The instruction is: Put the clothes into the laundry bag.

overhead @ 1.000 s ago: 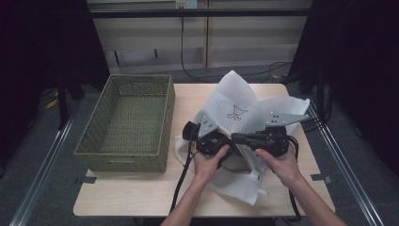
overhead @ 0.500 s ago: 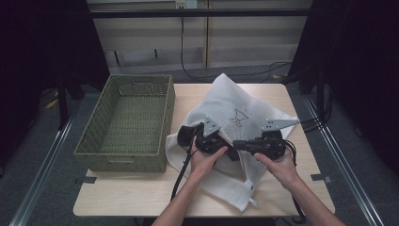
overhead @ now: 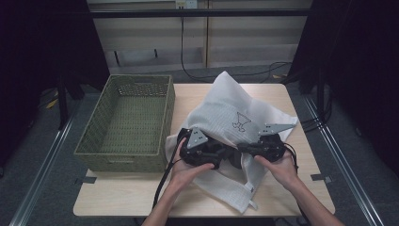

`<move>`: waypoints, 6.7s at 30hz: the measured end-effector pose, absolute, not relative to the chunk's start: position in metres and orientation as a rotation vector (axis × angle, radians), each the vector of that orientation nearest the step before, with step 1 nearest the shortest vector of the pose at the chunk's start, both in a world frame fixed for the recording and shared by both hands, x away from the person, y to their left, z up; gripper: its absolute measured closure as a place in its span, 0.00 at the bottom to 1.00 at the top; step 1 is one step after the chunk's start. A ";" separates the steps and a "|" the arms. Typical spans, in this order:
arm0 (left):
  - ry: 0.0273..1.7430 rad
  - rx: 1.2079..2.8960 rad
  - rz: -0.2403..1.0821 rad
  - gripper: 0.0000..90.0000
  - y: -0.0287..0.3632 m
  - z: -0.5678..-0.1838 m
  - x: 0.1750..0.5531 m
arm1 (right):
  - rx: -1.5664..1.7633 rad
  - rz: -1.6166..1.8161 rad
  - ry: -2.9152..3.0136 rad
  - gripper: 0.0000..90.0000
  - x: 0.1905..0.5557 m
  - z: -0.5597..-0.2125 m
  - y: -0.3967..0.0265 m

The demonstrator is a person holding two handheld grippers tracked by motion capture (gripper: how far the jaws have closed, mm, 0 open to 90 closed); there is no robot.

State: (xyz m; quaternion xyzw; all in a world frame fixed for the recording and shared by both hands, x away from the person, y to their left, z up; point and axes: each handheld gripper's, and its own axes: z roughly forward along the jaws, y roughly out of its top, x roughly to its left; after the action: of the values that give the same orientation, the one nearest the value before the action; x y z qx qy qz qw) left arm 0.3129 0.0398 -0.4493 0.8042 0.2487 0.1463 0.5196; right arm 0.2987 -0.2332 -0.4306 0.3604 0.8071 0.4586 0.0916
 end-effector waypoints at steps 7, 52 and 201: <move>0.576 1.897 0.378 0.26 0.051 -0.443 0.309 | 1.088 1.266 2.316 0.99 0.301 -0.433 -0.251; 0.585 2.186 0.387 0.58 0.003 -0.505 0.331 | 0.917 1.268 2.381 0.78 0.309 -0.425 -0.221; 0.465 1.987 0.230 0.79 0.067 -0.451 0.279 | 0.931 1.302 2.596 1.00 0.266 -0.454 -0.247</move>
State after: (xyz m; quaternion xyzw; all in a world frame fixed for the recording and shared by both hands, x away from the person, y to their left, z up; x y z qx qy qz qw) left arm 0.2787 0.0671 -0.4513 0.8278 0.1937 0.0960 0.5177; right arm 0.2658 -0.2469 -0.4538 0.3049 0.8503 0.4264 0.0458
